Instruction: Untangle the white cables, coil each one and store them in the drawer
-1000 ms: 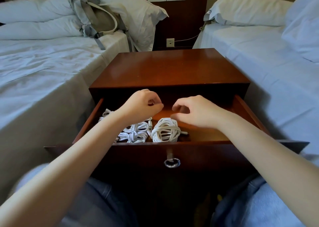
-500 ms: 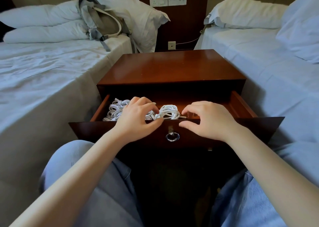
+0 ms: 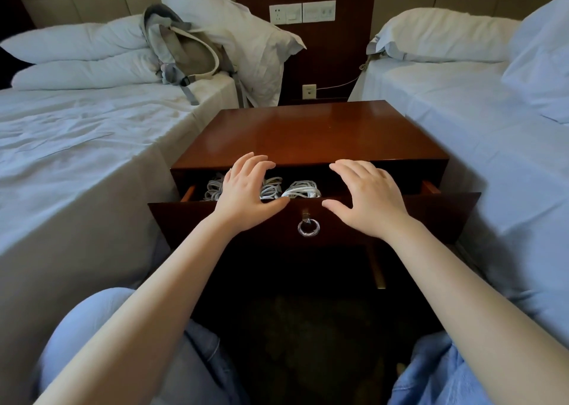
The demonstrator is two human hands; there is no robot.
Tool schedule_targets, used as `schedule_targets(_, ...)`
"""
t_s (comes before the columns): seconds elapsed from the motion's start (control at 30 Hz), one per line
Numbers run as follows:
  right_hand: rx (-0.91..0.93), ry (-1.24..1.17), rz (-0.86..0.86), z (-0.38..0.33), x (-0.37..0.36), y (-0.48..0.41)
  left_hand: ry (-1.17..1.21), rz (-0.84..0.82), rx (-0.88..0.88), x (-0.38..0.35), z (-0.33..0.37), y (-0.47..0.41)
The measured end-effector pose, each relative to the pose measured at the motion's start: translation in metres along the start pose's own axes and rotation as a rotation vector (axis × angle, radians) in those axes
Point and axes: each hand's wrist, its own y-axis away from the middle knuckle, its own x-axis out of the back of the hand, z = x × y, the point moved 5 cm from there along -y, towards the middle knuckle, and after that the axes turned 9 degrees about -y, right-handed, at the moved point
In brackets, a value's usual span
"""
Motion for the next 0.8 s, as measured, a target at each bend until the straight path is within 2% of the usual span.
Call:
schedule_targets(0.13, -0.043, -0.004, -0.044, 0.018, -0.009, -0.029, 0.014, -0.076, 0.045, -0.016, -0.011, -0.029)
schedule_targets(0.33, -0.078, 0.060, -0.071, 0.040, -0.025, -0.061, -0.154, -0.158, 0.014, -0.037, -0.025, -0.060)
schedule_targets(0.57, -0.089, 0.035, 0.119, 0.044, -0.028, -0.074, -0.168, 0.035, -0.003, -0.036, -0.033, -0.069)
schedule_targets(0.8, -0.125, -0.028, 0.006, 0.044, -0.021, -0.082, -0.102, 0.019, 0.051, -0.026, -0.029, -0.078)
